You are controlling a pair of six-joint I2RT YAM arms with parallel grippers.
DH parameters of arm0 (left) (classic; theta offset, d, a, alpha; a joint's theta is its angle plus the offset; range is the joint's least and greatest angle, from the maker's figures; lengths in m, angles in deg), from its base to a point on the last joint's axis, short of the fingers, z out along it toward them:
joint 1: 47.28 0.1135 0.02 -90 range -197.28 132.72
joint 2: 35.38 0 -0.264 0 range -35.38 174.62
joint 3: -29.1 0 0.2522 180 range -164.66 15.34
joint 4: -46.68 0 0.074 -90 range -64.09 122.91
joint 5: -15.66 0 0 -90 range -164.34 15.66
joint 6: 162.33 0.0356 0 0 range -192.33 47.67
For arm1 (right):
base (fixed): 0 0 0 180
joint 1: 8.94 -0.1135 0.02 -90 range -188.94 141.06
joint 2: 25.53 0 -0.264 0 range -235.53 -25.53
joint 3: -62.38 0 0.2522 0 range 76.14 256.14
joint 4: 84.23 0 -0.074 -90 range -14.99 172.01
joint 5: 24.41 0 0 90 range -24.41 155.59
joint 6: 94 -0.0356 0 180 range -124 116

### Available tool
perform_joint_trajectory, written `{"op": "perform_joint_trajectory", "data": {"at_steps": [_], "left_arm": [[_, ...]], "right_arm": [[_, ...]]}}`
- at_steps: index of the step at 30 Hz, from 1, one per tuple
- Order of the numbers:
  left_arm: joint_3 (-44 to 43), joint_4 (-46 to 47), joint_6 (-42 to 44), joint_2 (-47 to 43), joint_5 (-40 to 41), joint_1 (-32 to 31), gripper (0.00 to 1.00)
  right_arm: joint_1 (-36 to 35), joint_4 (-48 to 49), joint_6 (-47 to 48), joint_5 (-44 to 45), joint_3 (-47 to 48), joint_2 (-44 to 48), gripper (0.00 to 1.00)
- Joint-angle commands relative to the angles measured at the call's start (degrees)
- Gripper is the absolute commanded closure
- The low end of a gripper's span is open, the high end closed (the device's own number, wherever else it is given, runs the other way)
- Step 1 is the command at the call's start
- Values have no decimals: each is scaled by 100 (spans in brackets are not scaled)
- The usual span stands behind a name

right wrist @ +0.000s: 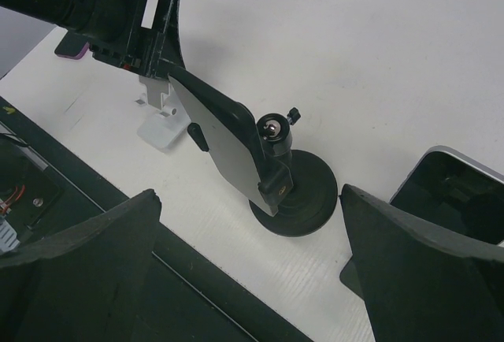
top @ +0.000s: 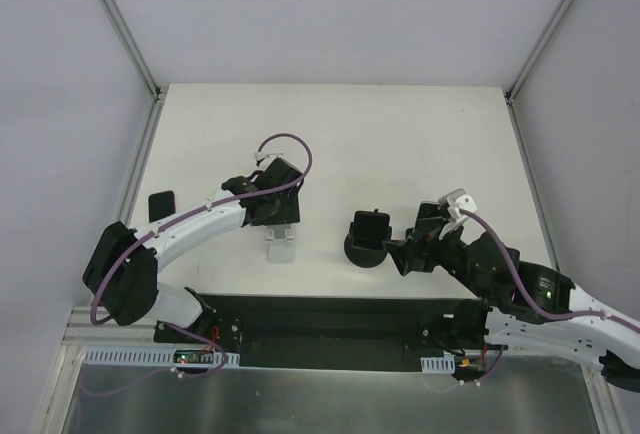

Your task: Place the phone on the phone stand

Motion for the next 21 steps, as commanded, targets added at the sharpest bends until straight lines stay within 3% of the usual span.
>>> {"op": "perform_joint_trajectory", "data": {"at_steps": [1,5,9,10,13,15,21], "left_arm": [[-107,176,-66,125,69,-176,77],[-239,194,-110,265,113,-317,76],[-213,238,-163,353,-45,-361,59],[-187,247,-163,353,-98,-370,44],[-116,282,-101,231,-221,-370,11],[-12,273,-13,-67,-239,-370,1],[165,-306,285,-1289,-617,-11,1]], "right_arm": [[14,243,-98,-29,26,98,0],[14,252,-98,-38,17,124,0],[5,287,-89,-64,17,115,0],[5,296,-80,-73,8,107,0],[5,349,-80,-108,-18,98,0],[14,366,-71,-152,-18,98,1],[14,375,-10,-284,-53,185,0]]}}
